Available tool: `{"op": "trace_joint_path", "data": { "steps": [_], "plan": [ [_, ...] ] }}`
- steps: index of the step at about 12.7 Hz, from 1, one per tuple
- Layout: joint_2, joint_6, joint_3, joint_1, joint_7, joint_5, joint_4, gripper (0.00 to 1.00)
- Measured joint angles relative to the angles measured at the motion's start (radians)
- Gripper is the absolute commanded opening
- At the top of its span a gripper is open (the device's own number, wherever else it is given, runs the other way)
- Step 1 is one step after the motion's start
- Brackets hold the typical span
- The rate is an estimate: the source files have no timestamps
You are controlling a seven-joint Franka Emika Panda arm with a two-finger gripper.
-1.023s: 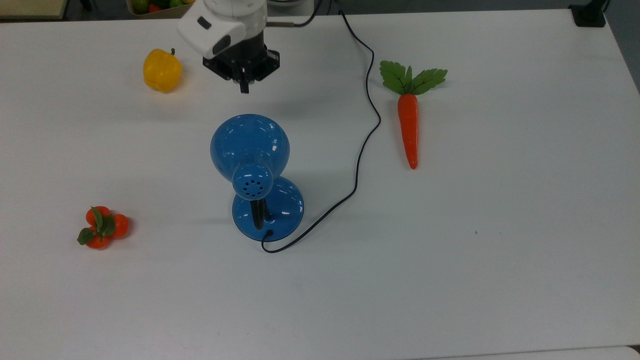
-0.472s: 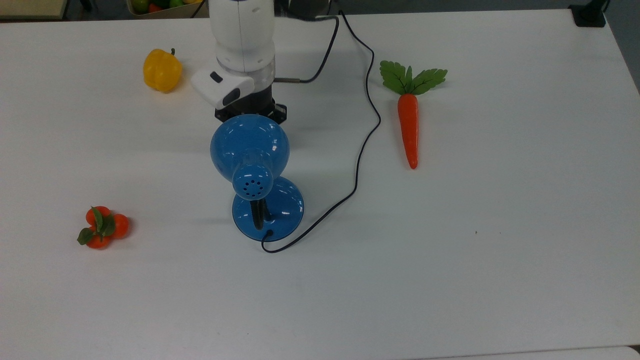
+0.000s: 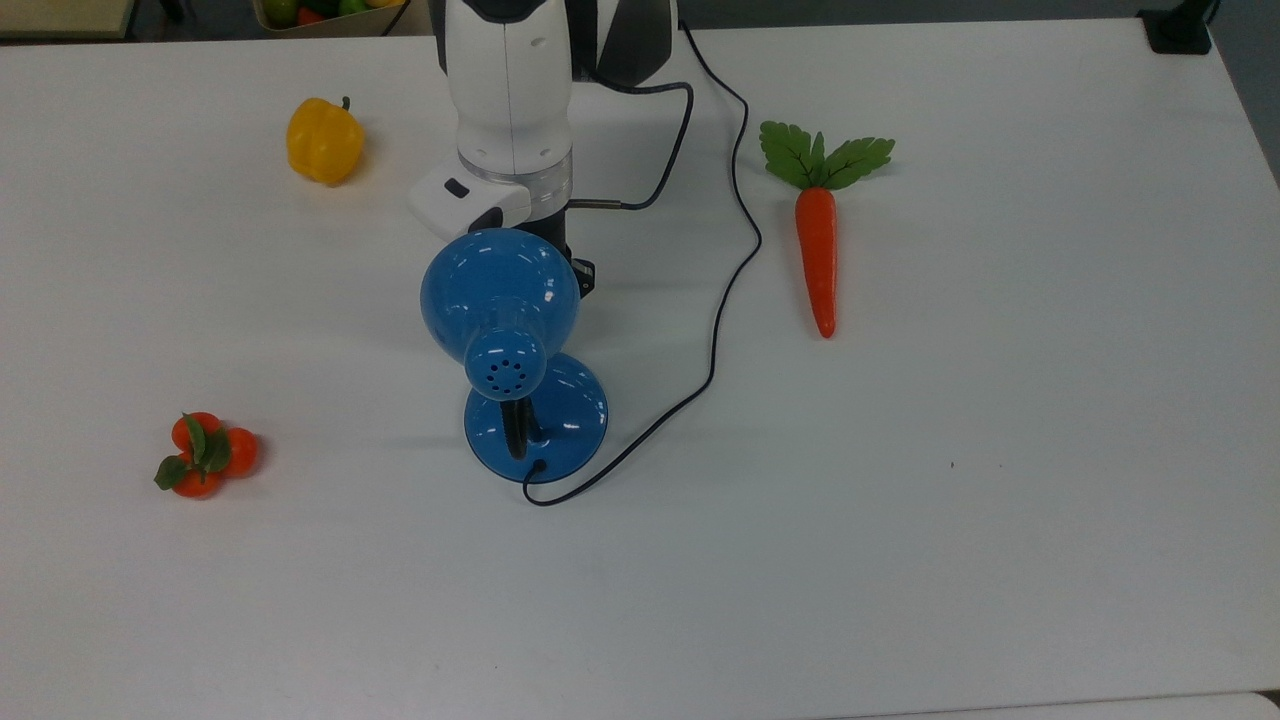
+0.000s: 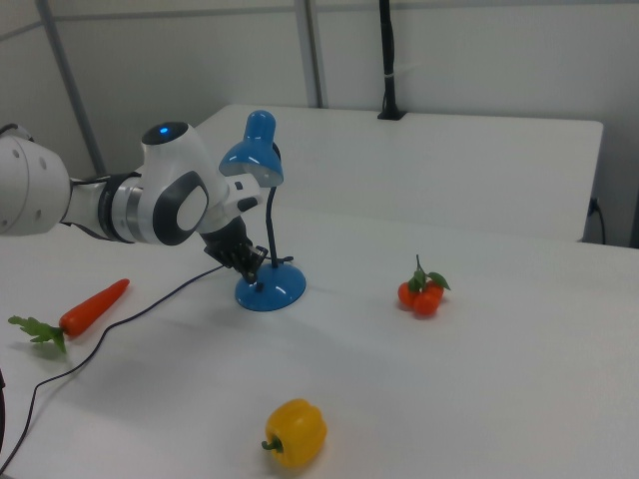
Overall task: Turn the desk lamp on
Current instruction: 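Press the switch on the blue lamp base with the gripper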
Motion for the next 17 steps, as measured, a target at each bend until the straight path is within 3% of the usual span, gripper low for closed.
{"op": "trace_joint_path", "data": {
  "steps": [17],
  "plan": [
    [0.067, 0.148, 0.0, 0.004, 0.0, -0.012, 0.004, 0.0]
  ]
}}
